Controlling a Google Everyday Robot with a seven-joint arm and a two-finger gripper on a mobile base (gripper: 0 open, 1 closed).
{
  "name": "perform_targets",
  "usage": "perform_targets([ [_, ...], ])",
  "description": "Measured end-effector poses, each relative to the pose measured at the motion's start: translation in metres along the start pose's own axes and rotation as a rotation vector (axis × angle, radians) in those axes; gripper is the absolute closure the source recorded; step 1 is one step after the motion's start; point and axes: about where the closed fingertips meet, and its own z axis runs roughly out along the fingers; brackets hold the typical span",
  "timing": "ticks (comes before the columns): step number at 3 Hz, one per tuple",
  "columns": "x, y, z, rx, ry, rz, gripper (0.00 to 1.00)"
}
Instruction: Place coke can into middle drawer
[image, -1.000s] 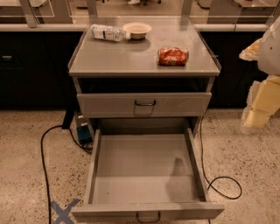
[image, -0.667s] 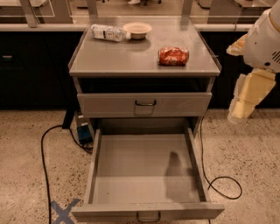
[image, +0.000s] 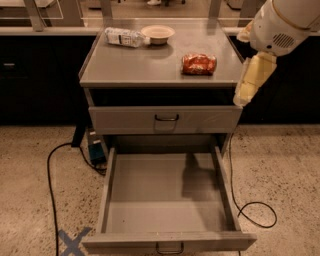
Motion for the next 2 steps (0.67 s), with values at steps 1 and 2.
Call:
perform_targets([
  [1, -0.007, -0.043, 0.021, 0.023, -0.001, 0.000, 0.00],
  [2, -0.019, -0.098, 0.079, 0.004, -0.003, 0.007, 0.00],
])
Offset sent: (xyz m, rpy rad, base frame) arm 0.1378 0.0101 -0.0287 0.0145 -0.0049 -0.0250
